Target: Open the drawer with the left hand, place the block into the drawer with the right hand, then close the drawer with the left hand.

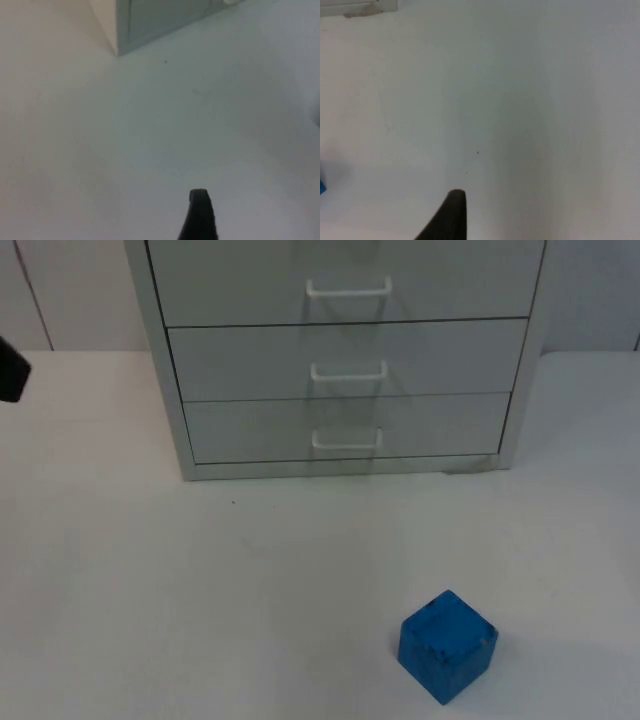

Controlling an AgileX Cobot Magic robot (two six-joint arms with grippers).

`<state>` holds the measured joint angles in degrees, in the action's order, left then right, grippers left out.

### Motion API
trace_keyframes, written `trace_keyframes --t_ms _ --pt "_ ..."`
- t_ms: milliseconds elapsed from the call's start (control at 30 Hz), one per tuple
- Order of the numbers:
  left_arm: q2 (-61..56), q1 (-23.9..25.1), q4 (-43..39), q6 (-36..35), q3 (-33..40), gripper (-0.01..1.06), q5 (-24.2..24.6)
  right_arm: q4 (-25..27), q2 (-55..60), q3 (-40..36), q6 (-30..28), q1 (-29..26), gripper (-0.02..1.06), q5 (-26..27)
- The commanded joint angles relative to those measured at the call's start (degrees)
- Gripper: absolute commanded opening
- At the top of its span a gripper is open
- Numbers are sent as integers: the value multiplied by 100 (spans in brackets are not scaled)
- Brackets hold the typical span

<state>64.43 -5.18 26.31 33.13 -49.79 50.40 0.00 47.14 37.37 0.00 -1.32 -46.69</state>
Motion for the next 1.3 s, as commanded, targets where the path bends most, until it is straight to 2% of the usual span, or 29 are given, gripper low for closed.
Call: trace_keyframes --t_ms 0,100,133,167,300,333,400,500,567,633,700,867,1067,1167,1200,1233,1267 --pt "254 -316 -52 113 -223 62 23 0 -10 14 -66 -12 105 62" --pt "805 -1187 -999 102 -624 61 -81 0 -10 12 -66 -12 105 74" --pt "805 -1187 -999 102 -624 61 -81 0 -10 12 -66 -12 105 74" --pt "965 -1563 -1389 71 -733 61 -86 0 -10 12 -66 -12 105 82" --pt "1412 -2729 -3622 -556 -869 61 -349 0 -10 12 -66 -12 105 87" --pt "1412 -2729 -3622 -556 -869 61 -349 0 -10 12 -66 -12 105 87" --pt "1657 -3273 -4792 -1036 -869 60 -598 0 -10 12 -66 -12 105 100" --pt "1929 -3697 -5570 -1342 -869 56 -1014 0 -10 12 -66 -12 105 100" --pt "2026 -3778 -5716 -1382 -869 55 -1159 0 -10 12 -66 -12 105 100" --pt "2318 -3829 -5880 -1394 -869 55 -1648 0 -10 12 -66 -12 105 100" --pt "2424 -3829 -5910 -1394 -869 55 -1810 0 -10 12 -66 -12 105 100" --pt "3071 -3815 -6362 -1408 -869 55 -2794 0 -10 12 -66 -12 105 136" --pt "3673 -3815 -6815 -1468 -877 55 -3286 -145 -10 12 0 -12 105 147" --pt "4131 -3806 -7503 -2022 -881 55 -3507 -144 -10 12 41 -12 105 160" --pt "4335 -3806 -8151 -2551 -881 55 -3564 -144 -10 12 41 -12 105 171" --pt "4335 -3806 -8151 -2551 -881 55 -3564 -144 -10 12 41 -12 105 171" --pt "4476 -3806 -8648 -2950 -881 55 -3576 -157 -10 12 41 -12 105 184"
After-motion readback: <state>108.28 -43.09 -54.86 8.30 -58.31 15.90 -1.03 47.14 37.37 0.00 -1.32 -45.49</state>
